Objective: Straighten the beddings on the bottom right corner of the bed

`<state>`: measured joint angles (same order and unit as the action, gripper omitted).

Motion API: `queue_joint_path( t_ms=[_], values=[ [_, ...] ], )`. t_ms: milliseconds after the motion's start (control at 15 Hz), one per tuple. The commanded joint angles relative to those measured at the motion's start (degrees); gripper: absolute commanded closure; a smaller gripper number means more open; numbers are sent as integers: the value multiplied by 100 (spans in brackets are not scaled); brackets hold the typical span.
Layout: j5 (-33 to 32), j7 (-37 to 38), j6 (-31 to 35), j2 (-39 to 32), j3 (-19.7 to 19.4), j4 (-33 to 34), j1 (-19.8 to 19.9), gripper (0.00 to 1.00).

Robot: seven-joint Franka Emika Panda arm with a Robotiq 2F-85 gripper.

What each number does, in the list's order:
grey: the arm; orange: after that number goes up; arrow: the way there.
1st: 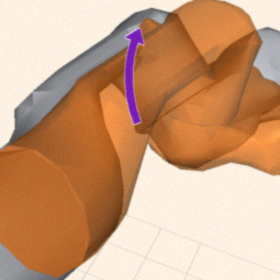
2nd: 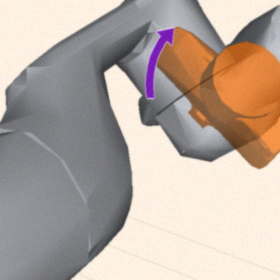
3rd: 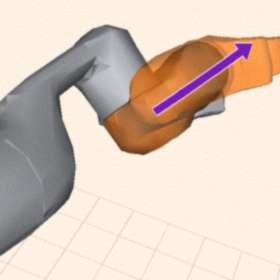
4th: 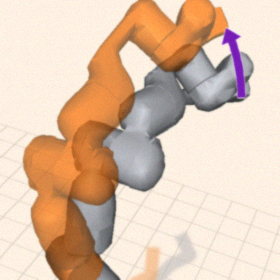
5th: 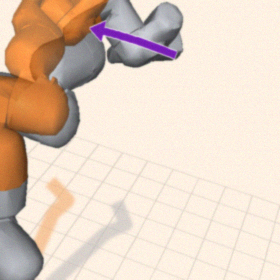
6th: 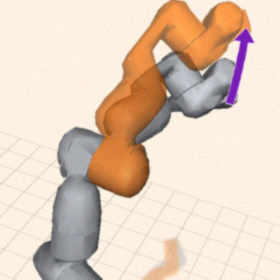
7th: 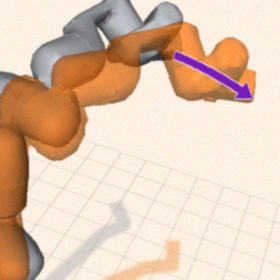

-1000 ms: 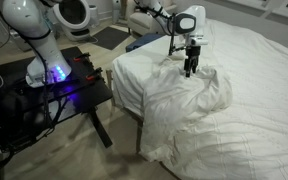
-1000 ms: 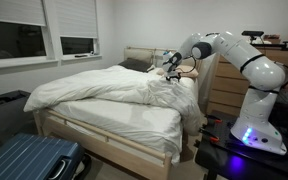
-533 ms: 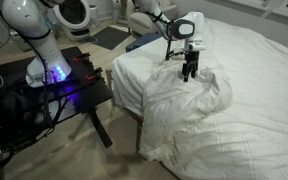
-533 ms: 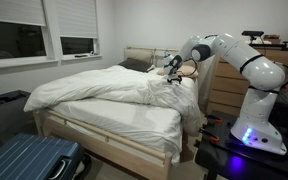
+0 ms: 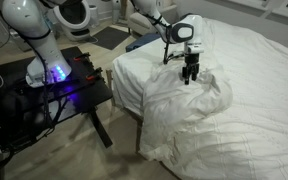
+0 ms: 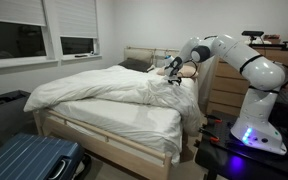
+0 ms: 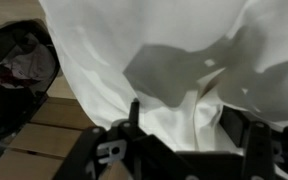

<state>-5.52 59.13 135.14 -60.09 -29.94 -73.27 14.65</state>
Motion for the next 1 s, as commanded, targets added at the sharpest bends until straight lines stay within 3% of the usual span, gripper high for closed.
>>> queue_joint_path(
  t_ms=[0, 467, 933],
  values=[
    [7, 205, 61, 0, -90, -21, -25, 51],
    [22, 332, -61, 57, -74, 8, -22, 99],
    [76, 20, -601, 465, 100, -282, -141, 99]
  ],
)
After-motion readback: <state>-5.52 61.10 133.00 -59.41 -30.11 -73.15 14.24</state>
